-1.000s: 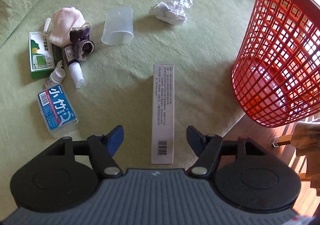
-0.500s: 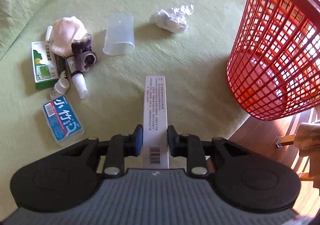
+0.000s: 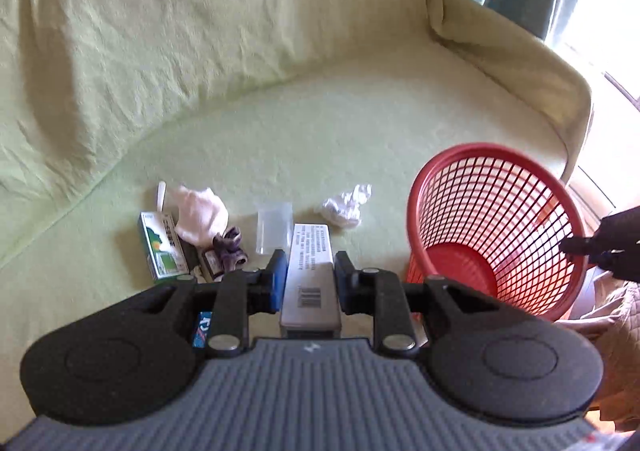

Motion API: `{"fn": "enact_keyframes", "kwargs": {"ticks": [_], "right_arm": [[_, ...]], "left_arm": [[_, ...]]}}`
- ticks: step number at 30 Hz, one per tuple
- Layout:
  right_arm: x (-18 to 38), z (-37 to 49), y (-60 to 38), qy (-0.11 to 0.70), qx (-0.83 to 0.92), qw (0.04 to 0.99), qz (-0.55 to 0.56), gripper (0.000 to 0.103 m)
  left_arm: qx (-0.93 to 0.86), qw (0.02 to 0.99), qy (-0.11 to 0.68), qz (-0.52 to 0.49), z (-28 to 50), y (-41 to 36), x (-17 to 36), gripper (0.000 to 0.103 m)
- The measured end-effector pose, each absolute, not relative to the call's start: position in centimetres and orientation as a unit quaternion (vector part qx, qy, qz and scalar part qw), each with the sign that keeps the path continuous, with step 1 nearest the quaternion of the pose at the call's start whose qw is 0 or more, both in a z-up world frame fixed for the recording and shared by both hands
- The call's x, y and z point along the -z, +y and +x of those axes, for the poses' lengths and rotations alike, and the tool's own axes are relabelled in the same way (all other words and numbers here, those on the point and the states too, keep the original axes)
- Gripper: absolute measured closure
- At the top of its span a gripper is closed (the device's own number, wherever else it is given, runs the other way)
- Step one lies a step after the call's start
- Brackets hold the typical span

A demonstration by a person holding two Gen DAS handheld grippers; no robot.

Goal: Organize objects
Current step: 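Move the white box over the basket and open the left tool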

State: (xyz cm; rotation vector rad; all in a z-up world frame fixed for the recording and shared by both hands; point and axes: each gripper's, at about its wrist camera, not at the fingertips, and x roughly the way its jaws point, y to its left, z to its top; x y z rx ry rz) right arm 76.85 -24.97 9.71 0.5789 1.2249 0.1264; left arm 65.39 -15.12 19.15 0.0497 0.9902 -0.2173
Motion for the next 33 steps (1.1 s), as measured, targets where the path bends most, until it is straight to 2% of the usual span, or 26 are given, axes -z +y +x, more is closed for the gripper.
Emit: {"fn": "enact_keyframes", "kwargs": {"ticks": [6, 15, 28, 30, 31, 33], "right_arm": [[-10.0, 77.6, -23.6, 0.584, -0.059, 0.782, 0.209, 0.096], [-10.0, 78.2, -20.7, 0.598, -0.049, 0.793, 0.105, 0.096], [-9.9, 78.7, -20.4, 0.606, -0.052, 0.788, 0.093, 0.096], [-9.9, 78.7, -20.3, 0.605, -0.055, 0.789, 0.091, 0.096], [-9.9, 78.7, -20.3, 0.605, -0.056, 0.789, 0.091, 0.096], [-9.9, 78.8, -20.4, 0.606, -0.057, 0.788, 0.091, 0.096]], "left_arm": [[0.14, 0.885, 0.442, 0.042, 65.4, -18.2, -21.9, 0.082], [0.177, 0.881, 0.436, 0.049, 65.0, -21.9, -21.5, 0.082], [0.234, 0.868, 0.437, 0.04, 65.2, -24.3, -20.8, 0.081], [0.23, 0.862, 0.451, 0.033, 65.8, -24.7, -20.2, 0.076], [0.229, 0.861, 0.452, 0.034, 66.0, -24.9, -20.0, 0.065], [0.222, 0.864, 0.449, 0.039, 66.0, -24.8, -20.1, 0.057]]}}
